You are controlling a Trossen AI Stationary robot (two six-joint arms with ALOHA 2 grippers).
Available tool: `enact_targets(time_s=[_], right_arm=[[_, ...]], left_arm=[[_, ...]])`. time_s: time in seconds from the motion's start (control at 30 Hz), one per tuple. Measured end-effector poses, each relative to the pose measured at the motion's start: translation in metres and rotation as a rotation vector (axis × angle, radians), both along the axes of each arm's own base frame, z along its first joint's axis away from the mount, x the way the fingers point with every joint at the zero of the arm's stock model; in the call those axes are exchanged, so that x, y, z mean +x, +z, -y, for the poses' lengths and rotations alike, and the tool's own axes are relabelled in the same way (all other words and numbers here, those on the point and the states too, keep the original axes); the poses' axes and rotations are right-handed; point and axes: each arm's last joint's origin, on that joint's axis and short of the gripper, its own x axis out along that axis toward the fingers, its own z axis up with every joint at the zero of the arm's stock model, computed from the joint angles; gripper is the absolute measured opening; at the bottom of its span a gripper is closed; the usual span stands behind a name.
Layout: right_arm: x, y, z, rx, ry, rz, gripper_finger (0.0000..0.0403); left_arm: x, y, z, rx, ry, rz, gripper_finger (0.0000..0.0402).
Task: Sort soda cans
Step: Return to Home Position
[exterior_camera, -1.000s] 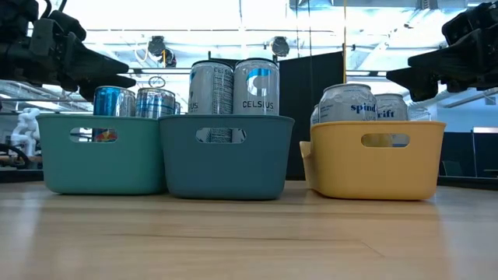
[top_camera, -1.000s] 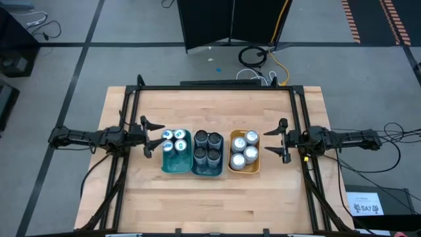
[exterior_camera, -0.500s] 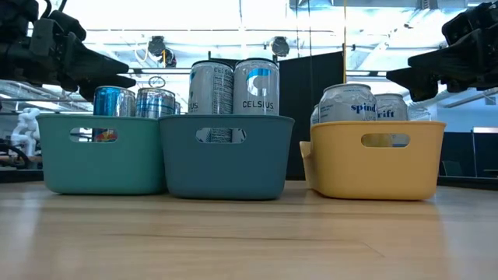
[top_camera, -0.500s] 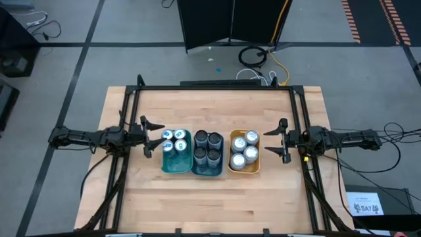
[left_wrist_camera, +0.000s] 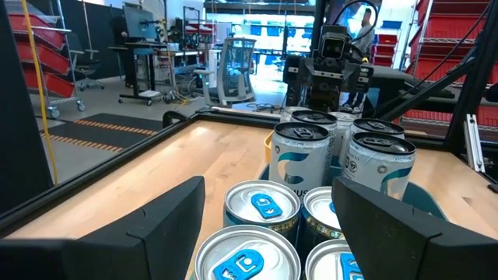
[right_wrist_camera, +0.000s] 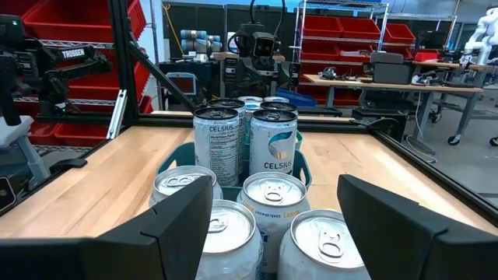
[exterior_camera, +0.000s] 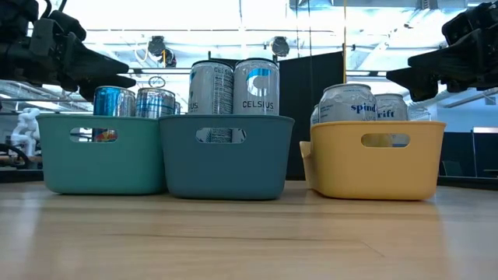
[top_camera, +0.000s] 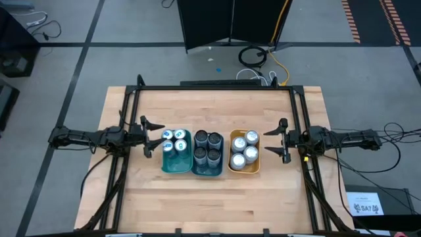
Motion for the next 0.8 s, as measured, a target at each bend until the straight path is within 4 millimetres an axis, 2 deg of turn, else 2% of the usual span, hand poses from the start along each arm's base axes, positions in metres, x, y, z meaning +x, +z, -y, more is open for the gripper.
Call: enact_targets(time_s=[0.8], right_arm=[[0.0000, 0.0000, 0.0000, 0.000, 0.000, 0.000, 0.0270]], left_arm=[[0.0000, -0.0001, 0.0000, 0.000, 0.000, 0.000, 0.0290]])
